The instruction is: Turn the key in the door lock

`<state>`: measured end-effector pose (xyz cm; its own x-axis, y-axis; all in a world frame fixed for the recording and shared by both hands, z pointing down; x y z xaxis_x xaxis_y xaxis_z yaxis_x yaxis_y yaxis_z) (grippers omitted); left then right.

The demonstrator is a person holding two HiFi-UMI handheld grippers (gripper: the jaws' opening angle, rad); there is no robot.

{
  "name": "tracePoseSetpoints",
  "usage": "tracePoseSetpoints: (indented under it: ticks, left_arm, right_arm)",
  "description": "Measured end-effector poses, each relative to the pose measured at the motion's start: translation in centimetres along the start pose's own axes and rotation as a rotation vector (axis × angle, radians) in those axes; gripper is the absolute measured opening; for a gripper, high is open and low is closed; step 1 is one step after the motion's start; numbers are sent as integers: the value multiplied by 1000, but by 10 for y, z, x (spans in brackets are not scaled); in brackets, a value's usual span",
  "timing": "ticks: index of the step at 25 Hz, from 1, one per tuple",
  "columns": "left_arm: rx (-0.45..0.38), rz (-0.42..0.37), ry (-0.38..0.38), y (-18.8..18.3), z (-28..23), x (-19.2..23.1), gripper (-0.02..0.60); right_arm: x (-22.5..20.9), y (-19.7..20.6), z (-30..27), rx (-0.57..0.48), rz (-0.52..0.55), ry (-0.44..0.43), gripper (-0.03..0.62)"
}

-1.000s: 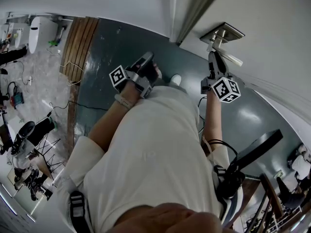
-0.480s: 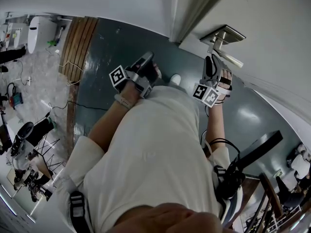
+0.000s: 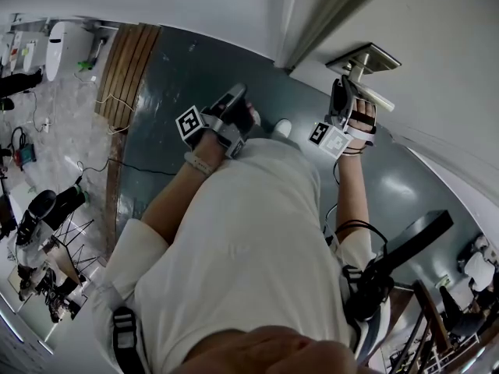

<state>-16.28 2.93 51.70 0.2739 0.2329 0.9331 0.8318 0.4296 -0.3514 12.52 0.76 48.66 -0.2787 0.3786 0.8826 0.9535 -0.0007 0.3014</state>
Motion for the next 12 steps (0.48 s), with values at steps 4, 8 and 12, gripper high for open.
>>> tracePoseSetpoints:
  ticks: [4,8,12]
  left_arm:
    - [-3,1,2,1,1,1,8]
    - [-3,2,4,1,1,0,8]
    - [-5,0,5,0,3,1,8]
  right_arm:
    - [-2,-2,-4,34,6,6,110]
    - [-4,-3,-6,49,-31,21,112]
    - [-2,-2,-8,69,-133,28,117]
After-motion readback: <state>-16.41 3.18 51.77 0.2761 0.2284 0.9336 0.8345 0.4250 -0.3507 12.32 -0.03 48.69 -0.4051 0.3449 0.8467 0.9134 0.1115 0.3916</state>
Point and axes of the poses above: the fingertips, and each gripper's own axes: z backward along the fingers, x to its left, y out of its underside, the point moved 10 cm from there along z, backward along the fingers, and after that the axes turned 8 degrees about -x, right-handed, at the moved point
